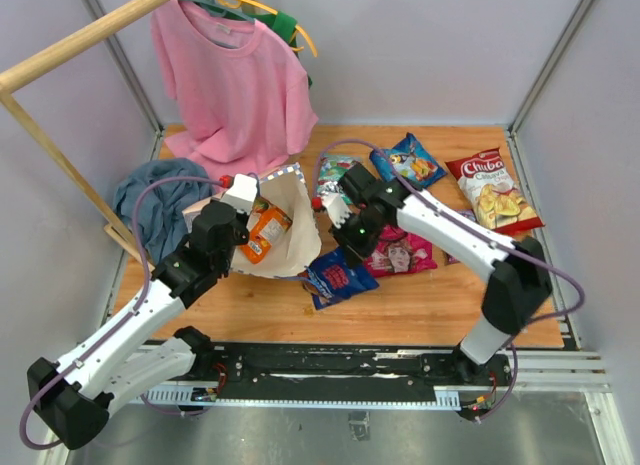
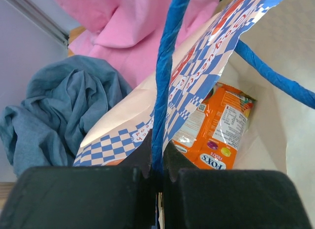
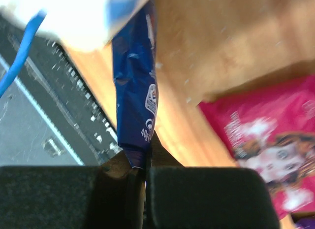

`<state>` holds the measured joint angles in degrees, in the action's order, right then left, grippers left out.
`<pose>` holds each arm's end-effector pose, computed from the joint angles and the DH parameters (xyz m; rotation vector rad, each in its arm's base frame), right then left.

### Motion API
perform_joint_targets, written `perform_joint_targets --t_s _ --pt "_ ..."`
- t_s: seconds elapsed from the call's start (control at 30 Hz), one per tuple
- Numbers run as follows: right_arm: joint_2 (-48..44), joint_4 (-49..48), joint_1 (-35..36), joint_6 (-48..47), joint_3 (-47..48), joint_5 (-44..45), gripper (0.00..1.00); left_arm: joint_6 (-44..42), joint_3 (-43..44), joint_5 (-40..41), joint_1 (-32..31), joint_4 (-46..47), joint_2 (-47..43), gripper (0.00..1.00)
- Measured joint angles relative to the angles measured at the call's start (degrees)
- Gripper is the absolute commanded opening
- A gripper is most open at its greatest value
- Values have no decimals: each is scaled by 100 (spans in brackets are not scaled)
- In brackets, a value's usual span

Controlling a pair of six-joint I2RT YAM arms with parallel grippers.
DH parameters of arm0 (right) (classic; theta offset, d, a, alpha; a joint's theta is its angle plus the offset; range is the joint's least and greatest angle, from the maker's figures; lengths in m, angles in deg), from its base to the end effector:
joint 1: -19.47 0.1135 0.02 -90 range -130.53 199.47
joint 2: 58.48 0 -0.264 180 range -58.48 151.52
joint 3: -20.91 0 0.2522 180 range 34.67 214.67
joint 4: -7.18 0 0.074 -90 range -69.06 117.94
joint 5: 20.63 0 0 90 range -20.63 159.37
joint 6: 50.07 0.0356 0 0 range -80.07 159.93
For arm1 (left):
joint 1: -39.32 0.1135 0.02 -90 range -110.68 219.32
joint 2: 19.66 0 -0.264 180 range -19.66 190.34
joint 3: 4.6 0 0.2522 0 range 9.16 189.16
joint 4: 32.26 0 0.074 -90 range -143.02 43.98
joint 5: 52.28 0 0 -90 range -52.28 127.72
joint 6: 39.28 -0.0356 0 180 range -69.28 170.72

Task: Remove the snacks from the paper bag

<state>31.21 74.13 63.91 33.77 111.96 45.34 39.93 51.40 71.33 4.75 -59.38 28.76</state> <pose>0.2146 0.2307 0.2865 -1.3037 2.4585 0.7561 0.1697 -0.0930 0.3096 0.3438 1.8299 0.2732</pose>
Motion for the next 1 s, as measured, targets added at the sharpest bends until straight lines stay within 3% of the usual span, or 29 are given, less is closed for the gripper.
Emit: perform_joint_targets --t_s 0.3,0.53,0.57,0.6,0.63,0.67,0.9,1.0 --pt "2841 739 -656 -625 2472 26 1 13 0 -35 0 0 -52 1" --pt "4026 1397 -1029 -898 3770 66 1 11 0 -85 4 0 -72 1" --pt "4096 1449 -1084 -916 3939 87 4 11 0 -94 4 0 -76 1" --pt "4138 1473 -1132 -922 4070 107 15 11 0 -98 4 0 -92 1" --pt "4148 1486 -1182 -925 4183 109 39 9 0 -101 4 0 -105 1" --pt "4148 1493 -1222 -914 4247 109 50 7 0 -103 7 0 -118 1" --pt "4059 1368 -1338 -905 4500 74 66 -81 -11 -269 15 4 -284 1" --pt "3764 1169 -1340 -831 4380 179 80 -146 -72 -374 31 63 -457 1"
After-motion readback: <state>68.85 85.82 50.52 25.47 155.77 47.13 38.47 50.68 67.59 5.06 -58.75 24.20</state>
